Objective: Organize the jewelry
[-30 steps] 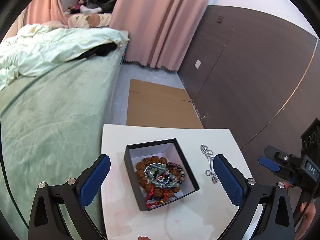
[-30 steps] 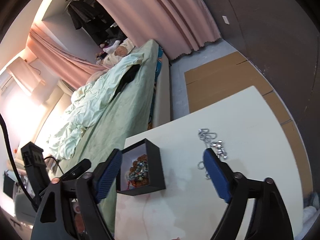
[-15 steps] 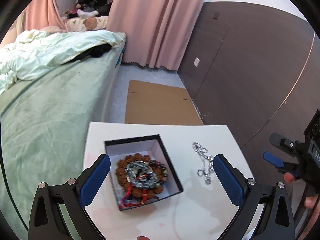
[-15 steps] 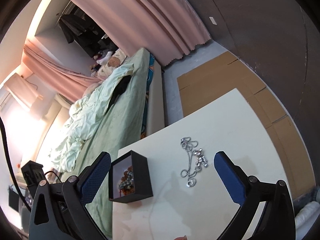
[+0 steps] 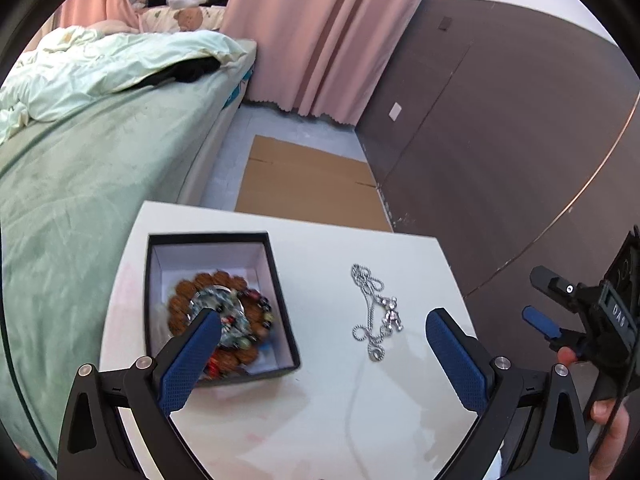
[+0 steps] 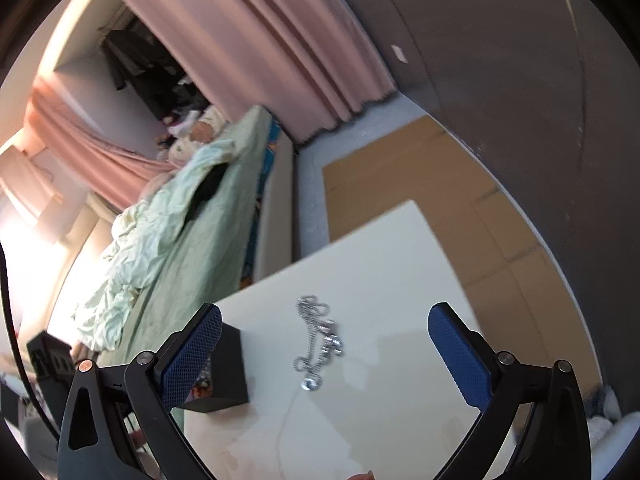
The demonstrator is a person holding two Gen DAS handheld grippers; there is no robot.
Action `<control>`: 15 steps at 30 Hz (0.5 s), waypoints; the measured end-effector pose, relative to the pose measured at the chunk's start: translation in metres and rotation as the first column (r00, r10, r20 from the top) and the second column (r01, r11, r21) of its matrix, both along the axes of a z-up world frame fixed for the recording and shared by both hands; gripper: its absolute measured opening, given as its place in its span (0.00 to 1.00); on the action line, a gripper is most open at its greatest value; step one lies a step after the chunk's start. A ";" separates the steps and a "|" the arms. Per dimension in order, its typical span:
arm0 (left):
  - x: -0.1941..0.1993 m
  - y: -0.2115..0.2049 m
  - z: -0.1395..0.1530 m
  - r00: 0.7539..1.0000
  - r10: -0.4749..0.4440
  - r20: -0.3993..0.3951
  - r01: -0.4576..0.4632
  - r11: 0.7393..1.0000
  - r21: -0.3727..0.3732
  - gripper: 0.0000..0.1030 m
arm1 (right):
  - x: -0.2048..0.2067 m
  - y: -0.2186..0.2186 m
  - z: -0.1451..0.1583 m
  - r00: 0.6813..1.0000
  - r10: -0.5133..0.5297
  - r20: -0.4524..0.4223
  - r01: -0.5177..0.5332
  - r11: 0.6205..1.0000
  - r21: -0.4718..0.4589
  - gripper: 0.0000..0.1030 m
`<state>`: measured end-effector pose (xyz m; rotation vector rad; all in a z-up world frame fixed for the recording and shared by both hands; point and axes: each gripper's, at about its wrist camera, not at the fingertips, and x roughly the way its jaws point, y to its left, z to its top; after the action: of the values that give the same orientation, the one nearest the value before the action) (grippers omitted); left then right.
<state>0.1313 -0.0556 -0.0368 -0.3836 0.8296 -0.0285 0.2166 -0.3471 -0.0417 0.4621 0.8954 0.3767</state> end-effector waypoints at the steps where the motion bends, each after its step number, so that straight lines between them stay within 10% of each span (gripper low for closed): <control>1: 0.002 -0.007 -0.002 1.000 -0.010 -0.015 0.010 1.000 0.013 0.95 | 0.002 -0.004 -0.001 1.000 0.001 -0.014 -0.001 1.000 0.000 1.00; 15: 0.044 -0.065 -0.033 0.964 -0.196 -0.179 0.225 0.961 0.161 0.63 | 0.017 -0.019 -0.018 0.993 0.001 -0.119 -0.007 0.999 -0.043 1.00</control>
<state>0.1753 -0.1208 -0.0699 -0.1261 1.0225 -0.1214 0.2336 -0.3666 -0.0594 0.4468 1.0185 0.3355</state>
